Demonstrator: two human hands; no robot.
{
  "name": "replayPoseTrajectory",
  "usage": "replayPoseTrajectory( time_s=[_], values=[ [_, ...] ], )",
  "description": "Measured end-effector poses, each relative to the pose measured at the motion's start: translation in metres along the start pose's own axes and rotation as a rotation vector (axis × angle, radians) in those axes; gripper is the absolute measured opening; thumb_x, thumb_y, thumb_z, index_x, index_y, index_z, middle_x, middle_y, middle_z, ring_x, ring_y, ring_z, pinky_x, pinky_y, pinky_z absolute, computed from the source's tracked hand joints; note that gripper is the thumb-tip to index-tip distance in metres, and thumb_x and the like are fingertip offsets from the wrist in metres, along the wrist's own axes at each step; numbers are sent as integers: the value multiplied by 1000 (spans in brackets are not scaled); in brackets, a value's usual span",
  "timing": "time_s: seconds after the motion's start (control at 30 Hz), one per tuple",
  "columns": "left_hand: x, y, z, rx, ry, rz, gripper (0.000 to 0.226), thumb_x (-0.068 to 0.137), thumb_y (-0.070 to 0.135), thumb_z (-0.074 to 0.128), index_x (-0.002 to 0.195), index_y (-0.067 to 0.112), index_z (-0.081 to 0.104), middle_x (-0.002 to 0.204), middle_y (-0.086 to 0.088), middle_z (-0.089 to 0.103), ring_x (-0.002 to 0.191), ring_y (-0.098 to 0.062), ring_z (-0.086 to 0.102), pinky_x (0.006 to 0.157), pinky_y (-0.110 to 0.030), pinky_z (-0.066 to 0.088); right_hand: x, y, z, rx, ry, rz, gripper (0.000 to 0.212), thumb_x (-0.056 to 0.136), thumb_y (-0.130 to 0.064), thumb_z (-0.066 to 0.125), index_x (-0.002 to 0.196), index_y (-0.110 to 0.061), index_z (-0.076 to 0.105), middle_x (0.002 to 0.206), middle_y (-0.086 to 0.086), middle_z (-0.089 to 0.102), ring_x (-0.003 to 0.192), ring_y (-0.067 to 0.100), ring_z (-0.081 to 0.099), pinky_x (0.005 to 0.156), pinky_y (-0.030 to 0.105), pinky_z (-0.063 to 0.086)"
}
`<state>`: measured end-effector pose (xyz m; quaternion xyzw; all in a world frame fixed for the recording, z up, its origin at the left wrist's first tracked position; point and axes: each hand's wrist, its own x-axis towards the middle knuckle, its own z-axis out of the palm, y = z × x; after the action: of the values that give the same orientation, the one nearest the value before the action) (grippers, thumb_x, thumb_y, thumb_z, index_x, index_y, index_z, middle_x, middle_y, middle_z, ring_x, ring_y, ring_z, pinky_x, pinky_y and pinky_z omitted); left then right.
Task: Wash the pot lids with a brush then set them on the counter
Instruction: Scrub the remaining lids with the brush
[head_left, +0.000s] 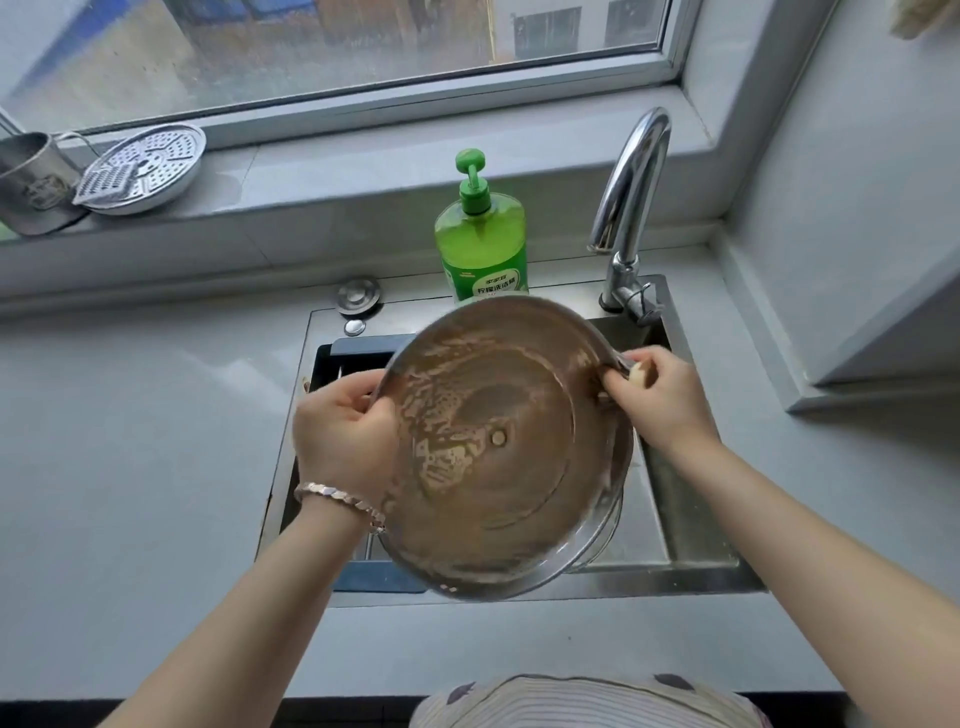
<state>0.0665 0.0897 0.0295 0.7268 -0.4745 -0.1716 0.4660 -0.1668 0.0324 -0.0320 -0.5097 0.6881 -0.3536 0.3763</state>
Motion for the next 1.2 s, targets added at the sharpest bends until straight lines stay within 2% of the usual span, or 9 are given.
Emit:
replayPoseTrajectory(
  time_s=[0.17,0.33,0.4,0.53,0.73,0.83,0.93,1.1,1.2],
  values=[
    [-15,-9,16,-169,252,-264,36,89,15,59,55,24,52,44,12,43,43,-7,35,43,-21,30,-21,28,27,263,17,350,19,83,-21,67,97,-13,58,79,-3,58,70,11,54,63,30,48],
    [-12,-39,7,8,-163,-285,16,90,11,54,75,18,56,62,-10,62,57,-31,58,49,-29,49,-6,21,8,31,135,138,14,80,-15,68,91,-11,60,75,-3,56,74,16,51,54,20,36],
    [2,-43,-2,81,-288,-217,10,88,16,57,80,22,57,68,-13,66,67,-39,63,58,-45,54,-3,8,-4,-67,118,-43,14,77,-10,68,88,-12,60,76,0,57,69,14,49,51,18,31],
    [28,-16,3,304,-485,203,9,89,24,57,82,29,54,66,9,59,55,-10,53,50,-24,43,-3,-28,-10,-170,-51,-555,18,68,4,69,81,-5,62,78,11,66,63,15,58,59,6,40],
    [31,9,39,744,-491,813,25,93,31,50,83,11,61,65,-6,64,56,-29,61,46,-27,34,-3,-44,13,-339,-200,-851,19,66,-8,64,83,-4,61,73,8,61,65,24,55,60,36,49],
    [31,0,36,736,-361,767,28,92,29,51,74,8,57,54,-6,58,43,-28,55,43,-24,29,6,-21,7,-293,-144,-583,16,73,-7,67,87,-7,60,73,4,59,69,22,53,64,34,46],
    [28,1,28,748,-326,545,35,97,35,39,84,8,56,65,-10,62,58,-32,58,50,-30,32,9,-1,-2,-314,-83,-323,14,76,-10,66,87,-12,59,68,0,55,71,21,51,59,27,36],
    [12,4,41,834,-472,713,21,75,18,74,71,12,55,51,0,53,39,-25,52,42,-20,21,-7,-41,18,-360,-165,-774,18,70,-9,69,87,-8,62,75,5,60,70,22,55,61,36,48],
    [15,-3,39,729,-401,658,18,81,20,66,70,11,55,49,-2,53,38,-26,51,41,-23,30,-4,-47,17,-353,-119,-772,18,70,-11,68,87,-9,62,78,6,62,72,25,57,61,34,47]
  ],
)
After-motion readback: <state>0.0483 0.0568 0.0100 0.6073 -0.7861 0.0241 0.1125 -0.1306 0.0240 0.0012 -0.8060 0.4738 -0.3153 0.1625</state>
